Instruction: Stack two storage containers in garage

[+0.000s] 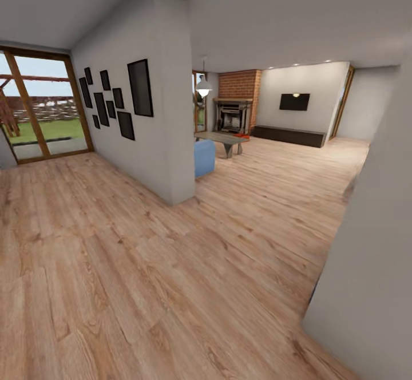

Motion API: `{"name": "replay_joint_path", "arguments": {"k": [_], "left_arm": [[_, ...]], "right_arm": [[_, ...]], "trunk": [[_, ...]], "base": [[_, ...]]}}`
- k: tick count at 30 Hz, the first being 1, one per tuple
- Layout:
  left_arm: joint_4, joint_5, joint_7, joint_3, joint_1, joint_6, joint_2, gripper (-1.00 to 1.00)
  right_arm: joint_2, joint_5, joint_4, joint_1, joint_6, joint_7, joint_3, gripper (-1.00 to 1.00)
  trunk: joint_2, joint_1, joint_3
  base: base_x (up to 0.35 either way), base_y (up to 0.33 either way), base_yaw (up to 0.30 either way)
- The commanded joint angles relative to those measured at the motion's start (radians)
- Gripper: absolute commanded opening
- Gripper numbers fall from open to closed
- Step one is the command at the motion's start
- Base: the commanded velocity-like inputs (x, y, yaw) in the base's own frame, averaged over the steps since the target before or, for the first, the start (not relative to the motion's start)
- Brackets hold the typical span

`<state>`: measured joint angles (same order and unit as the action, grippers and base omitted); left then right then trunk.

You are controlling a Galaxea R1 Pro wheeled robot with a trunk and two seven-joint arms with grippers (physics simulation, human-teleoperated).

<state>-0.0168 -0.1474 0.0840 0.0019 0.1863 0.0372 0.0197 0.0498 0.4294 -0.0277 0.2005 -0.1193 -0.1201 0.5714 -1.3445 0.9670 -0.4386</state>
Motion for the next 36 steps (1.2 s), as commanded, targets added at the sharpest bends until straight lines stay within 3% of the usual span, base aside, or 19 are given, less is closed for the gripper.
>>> {"name": "replay_joint_path", "arguments": {"k": [1, 36], "left_arm": [[0.001, -0.009, 0.005, 0.0, 0.001, 0.003, 0.0, 1.0], [0.001, -0.009, 0.005, 0.0, 0.001, 0.003, 0.001, 1.0]], "right_arm": [[0.001, 0.009, -0.003, 0.001, -0.005, -0.001, 0.009, 1.0], [0.001, 0.008, -0.003, 0.001, -0.005, -0.001, 0.008, 1.0]], "trunk": [[0.0, 0.001, -0.001], [0.0, 0.001, -0.001]], "base": [[0.318, 0.0, 0.036], [0.319, 0.0, 0.002]]}}
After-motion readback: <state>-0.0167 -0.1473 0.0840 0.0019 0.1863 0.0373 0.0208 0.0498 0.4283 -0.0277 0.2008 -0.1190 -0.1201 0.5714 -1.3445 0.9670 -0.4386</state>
